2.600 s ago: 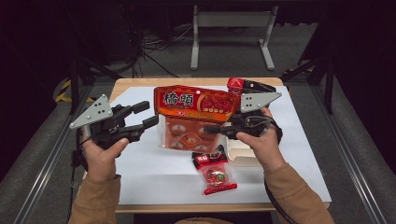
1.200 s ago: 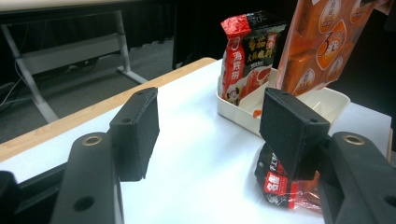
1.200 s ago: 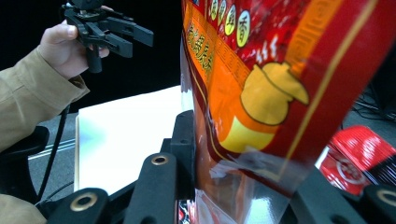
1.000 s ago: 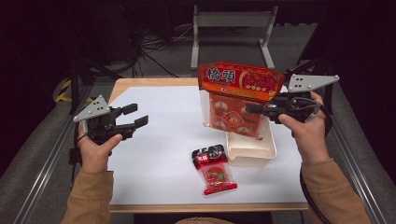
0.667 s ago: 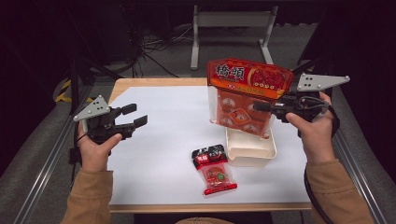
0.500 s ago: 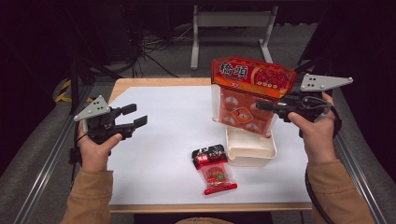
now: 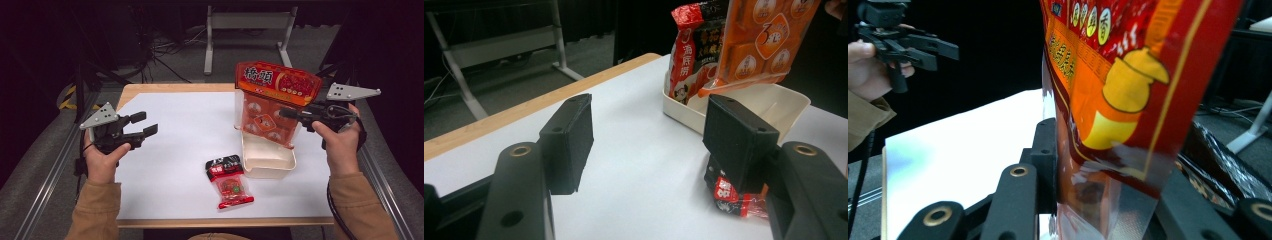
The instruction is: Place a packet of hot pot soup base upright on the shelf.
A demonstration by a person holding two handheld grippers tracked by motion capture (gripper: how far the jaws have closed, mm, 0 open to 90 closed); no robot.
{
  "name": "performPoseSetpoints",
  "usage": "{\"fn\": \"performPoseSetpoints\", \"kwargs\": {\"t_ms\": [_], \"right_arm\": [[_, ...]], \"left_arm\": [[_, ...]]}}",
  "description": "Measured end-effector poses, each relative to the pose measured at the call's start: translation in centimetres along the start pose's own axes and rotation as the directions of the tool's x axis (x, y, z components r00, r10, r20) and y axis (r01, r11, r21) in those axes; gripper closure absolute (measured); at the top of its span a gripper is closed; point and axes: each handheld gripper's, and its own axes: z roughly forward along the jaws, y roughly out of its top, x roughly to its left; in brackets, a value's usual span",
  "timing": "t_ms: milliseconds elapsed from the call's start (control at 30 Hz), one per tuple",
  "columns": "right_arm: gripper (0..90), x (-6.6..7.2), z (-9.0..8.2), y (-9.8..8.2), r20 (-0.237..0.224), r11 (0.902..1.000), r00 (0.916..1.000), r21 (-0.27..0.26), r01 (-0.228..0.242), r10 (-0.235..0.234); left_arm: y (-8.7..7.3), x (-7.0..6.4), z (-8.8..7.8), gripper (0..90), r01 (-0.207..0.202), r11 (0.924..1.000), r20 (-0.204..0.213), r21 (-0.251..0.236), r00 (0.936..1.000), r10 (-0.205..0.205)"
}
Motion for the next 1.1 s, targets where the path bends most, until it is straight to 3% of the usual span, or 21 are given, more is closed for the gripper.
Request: {"fn": "performPoseSetpoints", "kwargs": {"t_ms": [400, 567, 933, 1100], "right_arm": [[70.2, -0.8, 0.3, -2.4, 0.044, 0.9980, 0.9972, -0.024, -0.059, 0.060], [70.2, -0.5, 0.4, -3.1, 0.094, 0.9968, 0.9927, -0.035, -0.072, 0.075], [70.2, -0.2, 1.3, -3.9, 0.158, 0.9985, 0.9862, 0.017, -0.052, 0.049], [70.2, -0.1, 1.9, -4.4, 0.164, 0.9980, 0.9858, 0.045, -0.045, 0.037]], "left_arm": [[-0.1, 0.0, 0.2, 36.8, 0.004, 1.0000, 0.002, 0.006, 1.0000, -0.004], [-0.1, 0.0, 0.2, 36.7, 0.006, 0.9999, 0.003, 0.009, 1.0000, -0.006], [-0.2, 0.0, 0.5, 36.5, 0.004, 0.9999, 0.007, 0.015, 1.0000, -0.004], [-0.2, 0.0, 0.4, 36.4, 0.005, 0.9999, 0.006, 0.012, 1.0000, -0.005]]}}
